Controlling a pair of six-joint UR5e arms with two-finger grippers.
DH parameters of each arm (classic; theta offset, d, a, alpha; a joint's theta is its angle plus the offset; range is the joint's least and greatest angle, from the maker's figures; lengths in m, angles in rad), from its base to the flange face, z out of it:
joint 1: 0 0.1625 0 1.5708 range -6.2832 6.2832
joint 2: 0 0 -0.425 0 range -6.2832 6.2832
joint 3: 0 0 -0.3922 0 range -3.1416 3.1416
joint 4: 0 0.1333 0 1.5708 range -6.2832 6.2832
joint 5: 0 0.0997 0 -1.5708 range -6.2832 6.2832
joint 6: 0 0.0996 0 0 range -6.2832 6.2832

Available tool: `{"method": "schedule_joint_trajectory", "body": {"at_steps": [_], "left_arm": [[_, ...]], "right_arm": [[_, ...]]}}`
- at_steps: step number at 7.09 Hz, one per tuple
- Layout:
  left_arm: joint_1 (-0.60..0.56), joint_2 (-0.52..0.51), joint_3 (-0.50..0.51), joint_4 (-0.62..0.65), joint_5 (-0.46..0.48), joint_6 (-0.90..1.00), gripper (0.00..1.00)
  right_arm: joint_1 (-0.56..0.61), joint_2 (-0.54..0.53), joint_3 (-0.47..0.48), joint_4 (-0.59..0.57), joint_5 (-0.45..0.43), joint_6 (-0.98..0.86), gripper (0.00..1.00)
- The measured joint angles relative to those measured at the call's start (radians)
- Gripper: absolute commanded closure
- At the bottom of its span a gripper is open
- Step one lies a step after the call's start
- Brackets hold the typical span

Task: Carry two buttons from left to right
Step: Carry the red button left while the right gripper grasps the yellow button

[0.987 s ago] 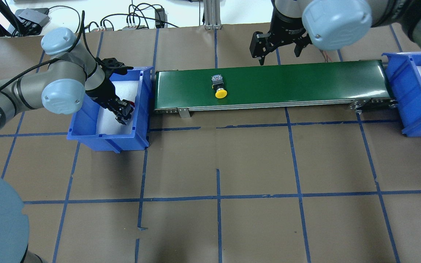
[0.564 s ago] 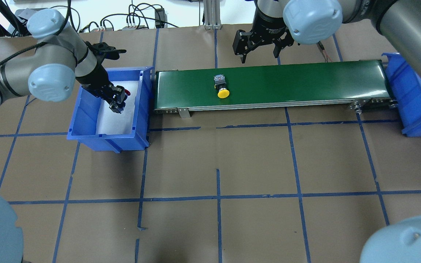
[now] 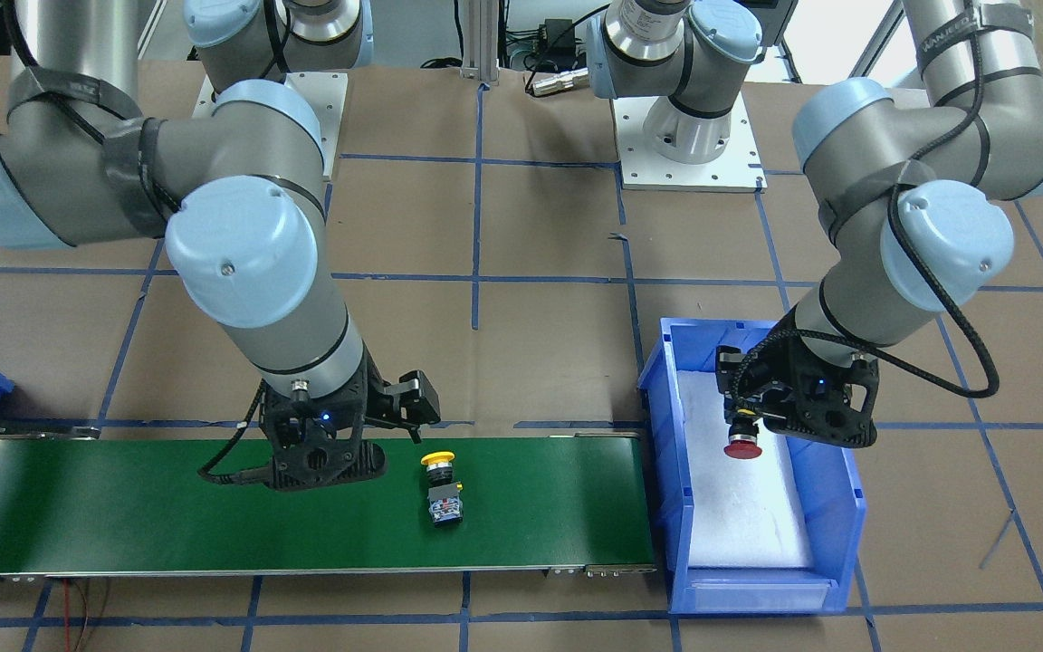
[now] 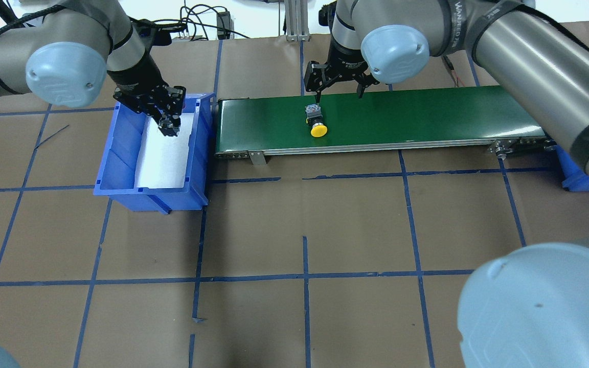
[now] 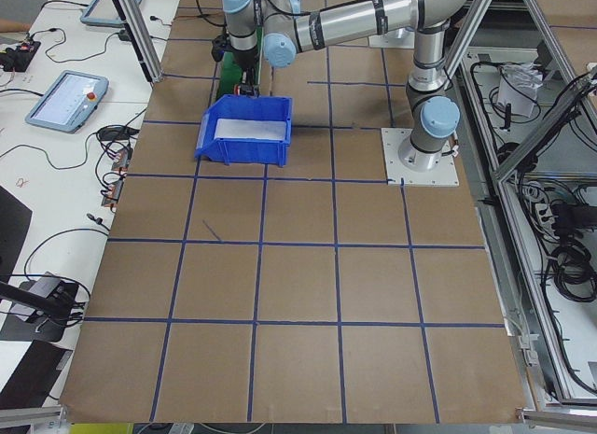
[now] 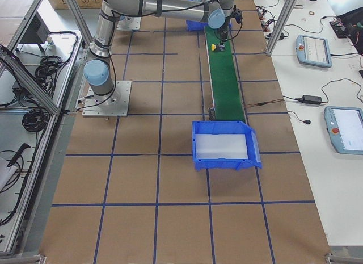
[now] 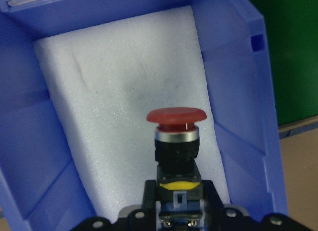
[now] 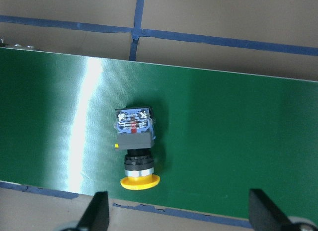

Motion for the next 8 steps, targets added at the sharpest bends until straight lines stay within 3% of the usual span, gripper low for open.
{"method": "schedule_joint_trajectory", "body": {"at_steps": [4,8], "left_arm": [[-0.104,-0.079,-0.006,0.171,-0.04,-0.186,0.71],[-0.169,-0.115,-0.038,0.202,-0.032,-0.317,0.71]], "right_arm": [[0.014,0.08,-0.003,-0.077,-0.006,0.032,0.0],[0.013,0.101,0.012,-0.101,-0.062,0.04,0.0]]}}
